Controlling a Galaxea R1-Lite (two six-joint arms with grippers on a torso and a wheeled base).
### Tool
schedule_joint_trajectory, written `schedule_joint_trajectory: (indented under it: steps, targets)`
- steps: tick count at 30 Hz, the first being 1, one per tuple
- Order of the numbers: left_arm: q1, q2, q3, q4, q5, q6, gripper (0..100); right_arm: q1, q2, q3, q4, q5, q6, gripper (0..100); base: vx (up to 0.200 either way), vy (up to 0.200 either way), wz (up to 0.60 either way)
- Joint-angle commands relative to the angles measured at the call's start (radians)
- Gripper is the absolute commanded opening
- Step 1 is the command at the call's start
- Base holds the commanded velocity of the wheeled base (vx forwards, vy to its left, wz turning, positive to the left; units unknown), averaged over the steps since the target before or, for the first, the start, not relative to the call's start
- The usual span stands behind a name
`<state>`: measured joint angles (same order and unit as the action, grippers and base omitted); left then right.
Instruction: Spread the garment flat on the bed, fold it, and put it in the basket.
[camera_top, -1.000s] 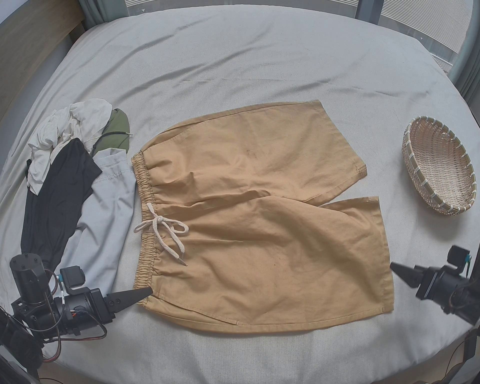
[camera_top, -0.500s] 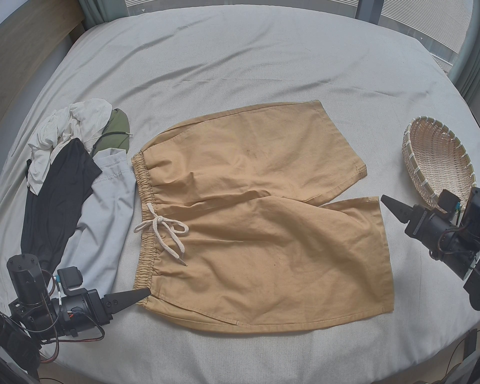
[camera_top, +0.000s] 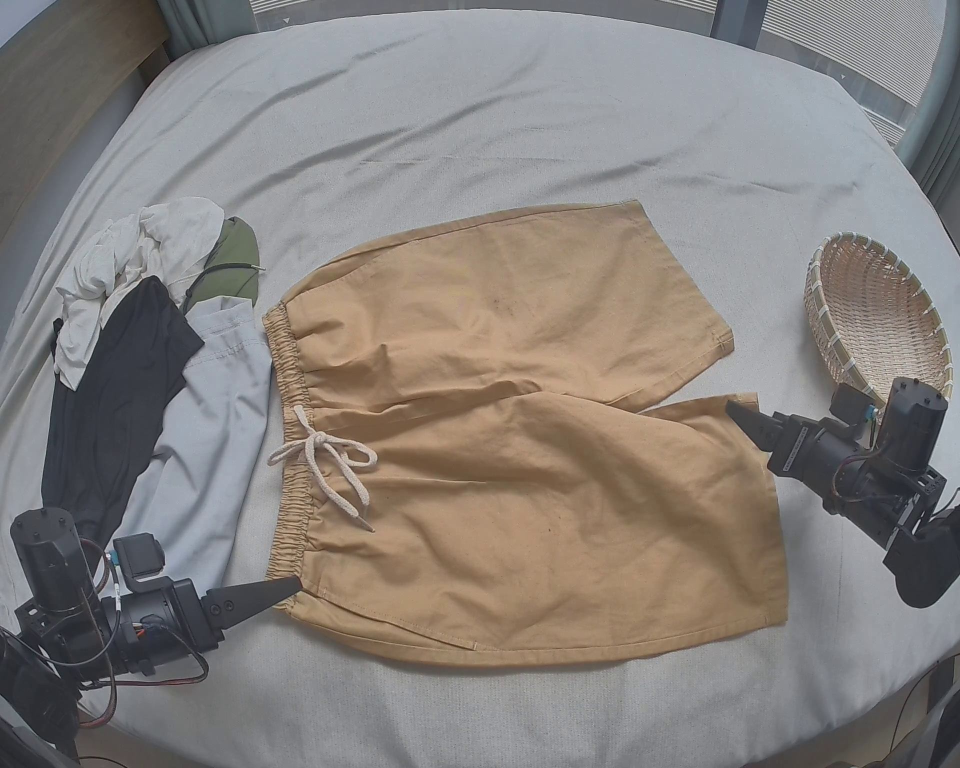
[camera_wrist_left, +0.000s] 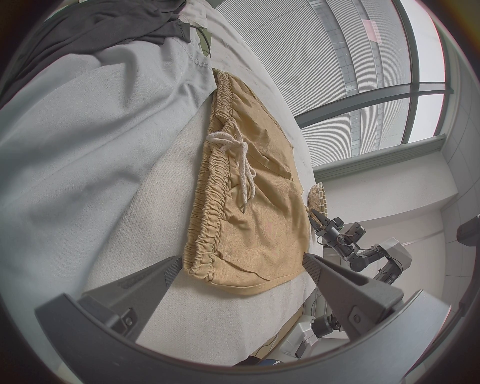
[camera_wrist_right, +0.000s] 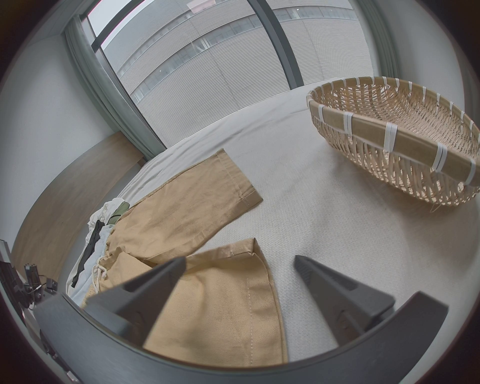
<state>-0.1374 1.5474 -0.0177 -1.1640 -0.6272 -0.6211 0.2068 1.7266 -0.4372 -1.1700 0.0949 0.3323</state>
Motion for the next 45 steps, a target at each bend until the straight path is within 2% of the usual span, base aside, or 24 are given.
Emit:
schedule_joint_trajectory:
  steps: [1,4,14,27,28,33,45]
  targets:
    - [-0.002,-0.003,0.018,0.000,0.000,-0.002,100,-0.001,0.024,-0.005,-0.002,0.012,-0.009,0,0.000,0.000,0.00]
    - [-0.002,-0.003,0.018,0.000,0.000,-0.002,100,-0.009,0.031,-0.014,-0.008,0.034,-0.012,0,0.000,0.000,0.00]
    - [-0.010,-0.003,0.018,0.027,0.000,0.000,100,-0.076,0.033,-0.012,-0.065,0.031,-0.013,0,0.000,0.000,0.00]
    - [-0.010,0.003,0.018,0.033,0.000,0.003,100,-0.064,0.036,0.011,-0.114,0.028,-0.009,0,0.000,0.000,0.00]
    - [-0.010,0.003,0.018,0.033,0.000,0.003,100,-0.060,0.036,0.014,-0.126,0.023,-0.007,100,0.000,0.000,0.00]
    - [-0.010,0.010,0.018,0.038,0.001,0.003,100,-0.038,-0.005,0.057,-0.178,0.002,-0.012,100,0.000,0.000,0.00]
    - [-0.024,0.060,-0.010,0.023,0.011,0.006,100,-0.046,-0.156,0.166,-0.168,0.002,-0.010,100,0.000,0.000,0.00]
